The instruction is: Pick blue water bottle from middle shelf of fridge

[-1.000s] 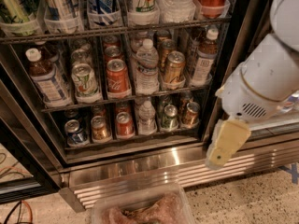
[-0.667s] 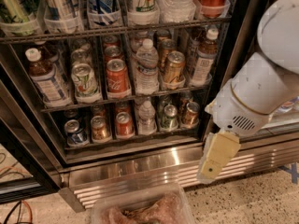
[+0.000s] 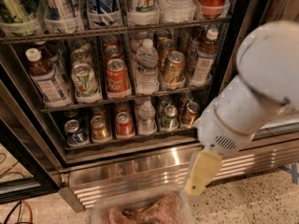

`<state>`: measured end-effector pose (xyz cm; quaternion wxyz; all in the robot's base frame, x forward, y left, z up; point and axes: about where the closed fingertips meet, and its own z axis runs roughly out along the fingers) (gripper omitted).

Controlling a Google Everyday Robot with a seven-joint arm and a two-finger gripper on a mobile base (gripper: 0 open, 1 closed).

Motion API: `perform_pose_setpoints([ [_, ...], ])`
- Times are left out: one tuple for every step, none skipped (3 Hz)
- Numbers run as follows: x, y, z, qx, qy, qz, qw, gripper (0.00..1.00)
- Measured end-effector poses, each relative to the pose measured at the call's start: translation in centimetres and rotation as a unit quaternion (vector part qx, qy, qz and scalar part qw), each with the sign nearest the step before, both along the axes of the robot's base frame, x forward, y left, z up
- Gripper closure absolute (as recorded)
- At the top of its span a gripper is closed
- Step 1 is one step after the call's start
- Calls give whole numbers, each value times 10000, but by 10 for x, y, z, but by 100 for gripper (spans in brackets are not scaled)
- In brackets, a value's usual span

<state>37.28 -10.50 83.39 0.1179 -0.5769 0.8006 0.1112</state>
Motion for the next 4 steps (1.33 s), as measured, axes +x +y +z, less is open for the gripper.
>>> perform_pose_setpoints([
  [-16,42,-44,257,261,-239,9990,0],
  [-30,69,-76,458,519,-246,9973,0],
  [-30,69,-77,459,519,-246,9973,0],
  [-34,92,-93,646,510,-287,9962,0],
])
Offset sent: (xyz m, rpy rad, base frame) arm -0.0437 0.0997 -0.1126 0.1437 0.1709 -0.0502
